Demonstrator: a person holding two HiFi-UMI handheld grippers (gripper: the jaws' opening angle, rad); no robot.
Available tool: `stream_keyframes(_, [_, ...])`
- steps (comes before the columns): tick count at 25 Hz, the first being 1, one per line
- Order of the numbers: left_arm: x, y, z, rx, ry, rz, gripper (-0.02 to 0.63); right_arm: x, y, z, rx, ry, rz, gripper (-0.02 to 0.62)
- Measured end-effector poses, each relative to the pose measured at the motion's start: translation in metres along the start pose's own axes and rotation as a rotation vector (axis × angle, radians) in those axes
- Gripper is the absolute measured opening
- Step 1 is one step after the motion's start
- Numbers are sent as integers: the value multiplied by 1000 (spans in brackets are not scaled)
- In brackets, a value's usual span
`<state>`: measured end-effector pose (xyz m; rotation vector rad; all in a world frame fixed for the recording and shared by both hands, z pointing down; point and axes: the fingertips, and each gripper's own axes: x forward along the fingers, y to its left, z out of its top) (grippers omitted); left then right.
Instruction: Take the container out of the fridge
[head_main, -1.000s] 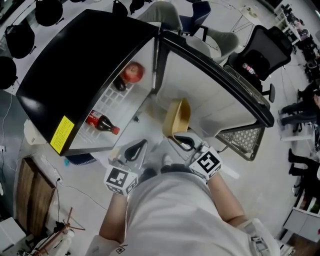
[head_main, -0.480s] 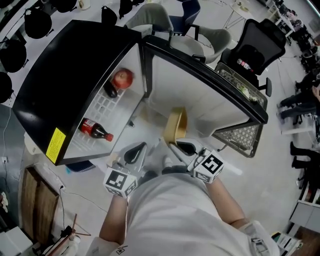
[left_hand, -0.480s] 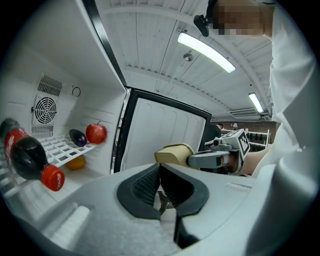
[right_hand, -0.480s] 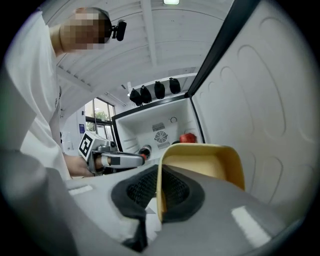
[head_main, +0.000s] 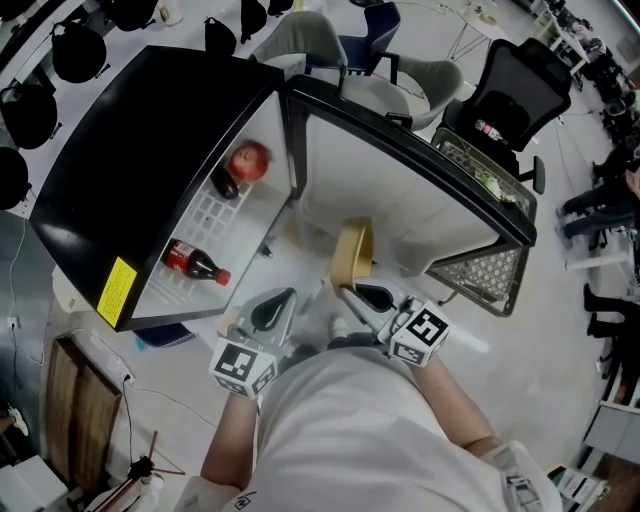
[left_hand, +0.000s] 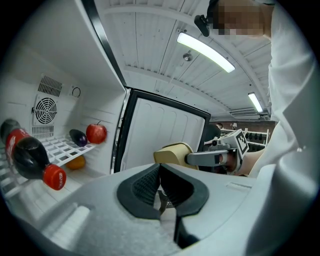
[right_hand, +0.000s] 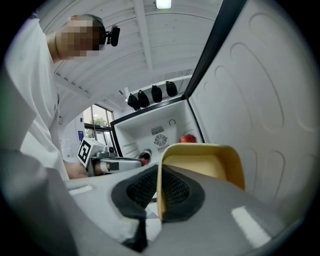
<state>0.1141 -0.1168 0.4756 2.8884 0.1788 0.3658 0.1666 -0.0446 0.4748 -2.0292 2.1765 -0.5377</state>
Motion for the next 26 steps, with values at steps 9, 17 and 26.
stream_keyframes(9, [1, 0, -2, 1, 1, 5, 11, 2, 7, -1, 3, 0, 26, 12])
stream_keyframes(17, [-1, 1, -4, 1, 9, 13, 11, 4, 5, -2, 0, 3, 21, 12])
stream_keyframes(26, [-5, 4, -7, -9, 16, 26, 11, 6, 6, -6, 1, 16, 21, 12])
